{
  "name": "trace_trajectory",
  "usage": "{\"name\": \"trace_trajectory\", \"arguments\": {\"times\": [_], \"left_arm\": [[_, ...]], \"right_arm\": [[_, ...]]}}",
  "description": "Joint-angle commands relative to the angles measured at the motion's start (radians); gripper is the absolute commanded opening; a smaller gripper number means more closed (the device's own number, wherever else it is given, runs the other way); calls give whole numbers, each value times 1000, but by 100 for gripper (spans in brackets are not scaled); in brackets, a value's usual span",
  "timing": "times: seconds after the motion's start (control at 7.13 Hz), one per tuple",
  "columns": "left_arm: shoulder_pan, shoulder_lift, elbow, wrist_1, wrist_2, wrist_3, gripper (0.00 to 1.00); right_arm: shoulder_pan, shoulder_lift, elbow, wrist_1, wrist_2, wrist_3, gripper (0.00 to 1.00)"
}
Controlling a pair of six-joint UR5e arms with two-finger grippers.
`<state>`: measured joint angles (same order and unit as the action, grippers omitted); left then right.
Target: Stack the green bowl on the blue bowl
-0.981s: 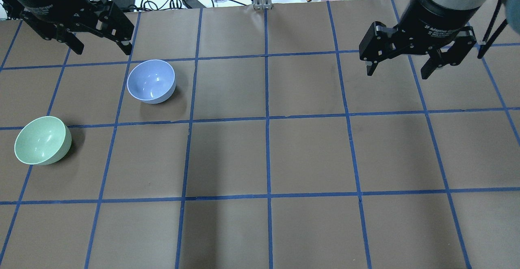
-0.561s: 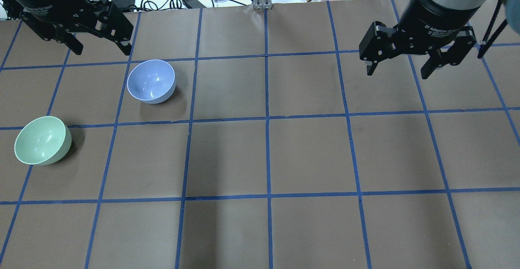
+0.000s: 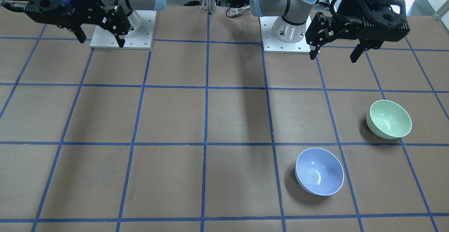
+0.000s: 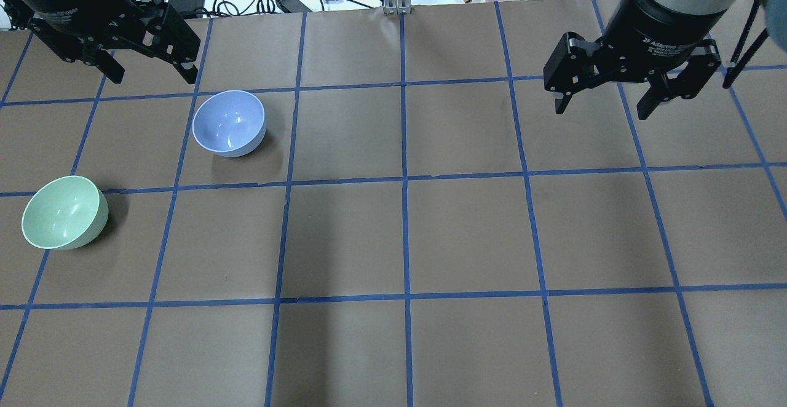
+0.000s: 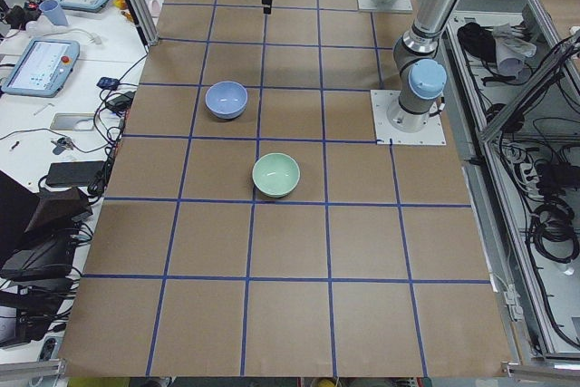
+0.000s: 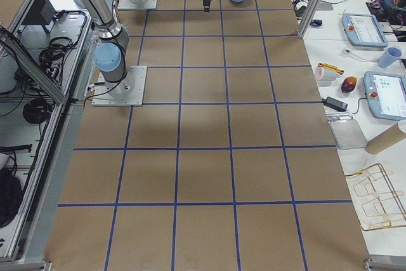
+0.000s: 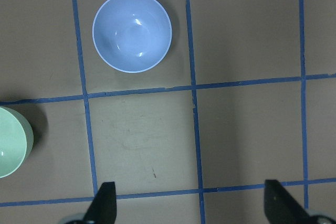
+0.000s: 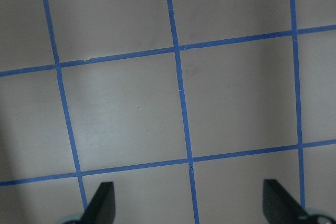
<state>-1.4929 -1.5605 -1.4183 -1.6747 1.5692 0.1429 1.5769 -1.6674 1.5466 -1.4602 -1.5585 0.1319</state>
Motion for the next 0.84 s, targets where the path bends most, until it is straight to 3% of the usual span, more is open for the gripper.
{"name": "trace_trajectory", "arguments": {"times": [0.0,0.56,0.7], "left_arm": [[3,-22,2,1,-1,-2,100],[29,-10,5,0,-1,26,100],[121,-16,4,0,0,108,100]], "right_arm": [[0,0,0,1,0,0,100],[0,0,0,1,0,0,100],[0,0,1,1,0,0,100]]}}
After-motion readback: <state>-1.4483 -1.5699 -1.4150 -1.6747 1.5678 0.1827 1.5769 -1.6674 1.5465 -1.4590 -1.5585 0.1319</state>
